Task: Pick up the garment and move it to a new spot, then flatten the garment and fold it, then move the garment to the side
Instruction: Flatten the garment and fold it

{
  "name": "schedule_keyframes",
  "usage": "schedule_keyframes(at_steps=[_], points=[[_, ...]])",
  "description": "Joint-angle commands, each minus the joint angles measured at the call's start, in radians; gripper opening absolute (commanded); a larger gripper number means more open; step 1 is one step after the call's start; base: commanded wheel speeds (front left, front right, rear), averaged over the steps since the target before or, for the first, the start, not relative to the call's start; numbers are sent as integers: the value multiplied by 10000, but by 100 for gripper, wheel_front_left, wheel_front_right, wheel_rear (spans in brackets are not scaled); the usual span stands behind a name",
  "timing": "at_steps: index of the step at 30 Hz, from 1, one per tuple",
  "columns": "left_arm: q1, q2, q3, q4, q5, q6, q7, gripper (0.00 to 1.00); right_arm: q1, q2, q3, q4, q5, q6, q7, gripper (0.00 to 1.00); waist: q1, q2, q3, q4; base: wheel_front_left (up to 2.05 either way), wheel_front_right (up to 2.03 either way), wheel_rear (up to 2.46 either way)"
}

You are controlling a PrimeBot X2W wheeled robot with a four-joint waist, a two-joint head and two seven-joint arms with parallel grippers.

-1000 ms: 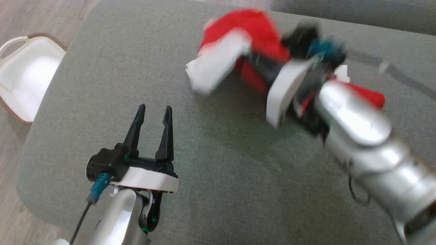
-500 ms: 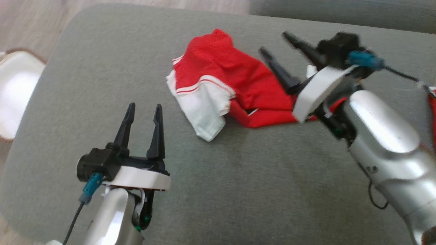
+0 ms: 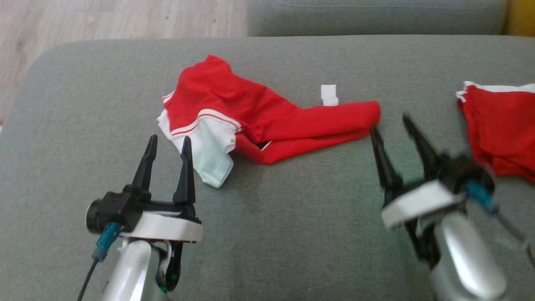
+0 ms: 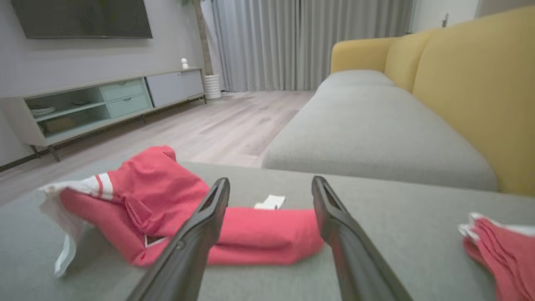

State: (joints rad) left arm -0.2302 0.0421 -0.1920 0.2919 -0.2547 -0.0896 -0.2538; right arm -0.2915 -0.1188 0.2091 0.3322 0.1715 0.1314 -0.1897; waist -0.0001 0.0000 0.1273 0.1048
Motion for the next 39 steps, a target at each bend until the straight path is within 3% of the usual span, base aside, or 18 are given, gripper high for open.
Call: schedule_keyframes(at_steps=[1, 11, 16, 21, 30, 39], points=[[-98, 83, 402, -368, 74, -62, -80, 100, 226, 276, -149, -501, -338, -7, -171, 100, 1, 0, -84, -161, 0, 0, 0], [14, 83, 388, -300, 168, -149, -80, 100, 801, 667, -139, -942, -693, -7, -121, 100, 1, 0, -186, -122, 0, 0, 0], [-2, 82, 320, -256, 141, -151, -80, 100, 528, 675, 835, -924, -431, -7, 422, 100, 1, 0, -178, 151, 0, 0, 0], [-63, 82, 256, -185, 112, -143, -80, 100, 216, 551, 1941, -790, 298, -7, 1184, 100, 1, 0, -120, 497, 0, 0, 0], [-186, 82, 6, -65, -47, -107, -80, 100, -1033, 175, 4275, -66, 2843, -7, 3012, 100, 1, 0, 164, 1328, 0, 0, 0], [-437, 82, -405, -20, -342, -16, -80, 100, -2375, 233, 5356, 1558, 4304, -7, 3355, 100, 1, 0, 551, 2157, 0, 0, 0]])
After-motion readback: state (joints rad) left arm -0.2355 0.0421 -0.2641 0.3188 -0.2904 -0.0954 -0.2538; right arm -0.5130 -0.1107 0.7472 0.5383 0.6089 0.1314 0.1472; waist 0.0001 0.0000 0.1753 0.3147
